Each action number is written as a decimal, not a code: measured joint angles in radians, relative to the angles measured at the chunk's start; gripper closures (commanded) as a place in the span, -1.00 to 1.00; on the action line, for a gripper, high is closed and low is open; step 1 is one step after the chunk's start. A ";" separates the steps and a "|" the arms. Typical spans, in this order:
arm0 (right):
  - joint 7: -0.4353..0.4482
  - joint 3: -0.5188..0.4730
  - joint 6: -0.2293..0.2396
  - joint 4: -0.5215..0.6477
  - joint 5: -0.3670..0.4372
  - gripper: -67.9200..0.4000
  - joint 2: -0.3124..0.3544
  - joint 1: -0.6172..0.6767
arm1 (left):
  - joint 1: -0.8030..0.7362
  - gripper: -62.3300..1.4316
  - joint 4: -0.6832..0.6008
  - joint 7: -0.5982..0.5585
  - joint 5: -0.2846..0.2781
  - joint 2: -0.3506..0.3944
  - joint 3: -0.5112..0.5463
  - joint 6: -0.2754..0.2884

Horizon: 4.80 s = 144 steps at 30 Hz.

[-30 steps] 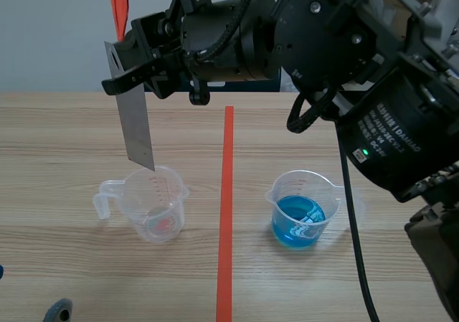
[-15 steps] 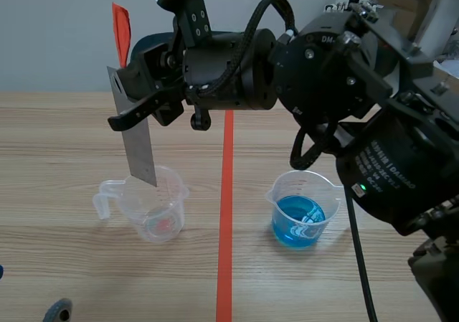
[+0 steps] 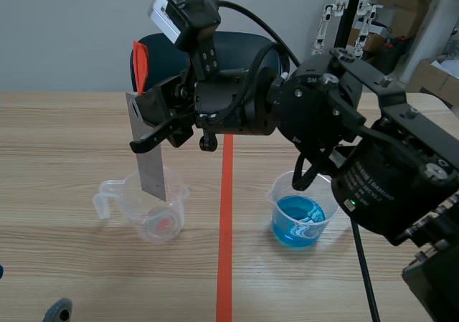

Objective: Do the redox reaction experiment. put the plate into the left beaker

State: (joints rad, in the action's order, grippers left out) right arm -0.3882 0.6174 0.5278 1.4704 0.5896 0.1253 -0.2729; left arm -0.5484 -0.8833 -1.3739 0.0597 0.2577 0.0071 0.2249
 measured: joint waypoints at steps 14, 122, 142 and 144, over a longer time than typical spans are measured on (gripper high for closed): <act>0.156 0.000 0.041 -0.156 -0.093 0.97 -0.003 0.000 | 0.000 -0.79 0.000 0.000 0.000 0.000 0.000 0.000; 0.275 0.007 0.045 -0.257 -0.442 -1.00 -0.084 0.000 | 0.000 -0.79 0.000 0.000 0.000 0.000 0.000 0.000; 0.275 0.007 0.045 -0.257 -0.442 -1.00 -0.084 0.000 | 0.000 -0.79 0.000 0.000 0.000 0.000 0.000 0.000; 0.275 0.007 0.045 -0.257 -0.442 -1.00 -0.084 0.000 | 0.000 -0.79 0.000 0.000 0.000 0.000 0.000 0.000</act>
State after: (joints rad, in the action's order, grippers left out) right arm -0.1131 0.6243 0.5732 1.2133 0.1474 0.0418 -0.2733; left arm -0.5484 -0.8833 -1.3735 0.0597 0.2577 0.0071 0.2249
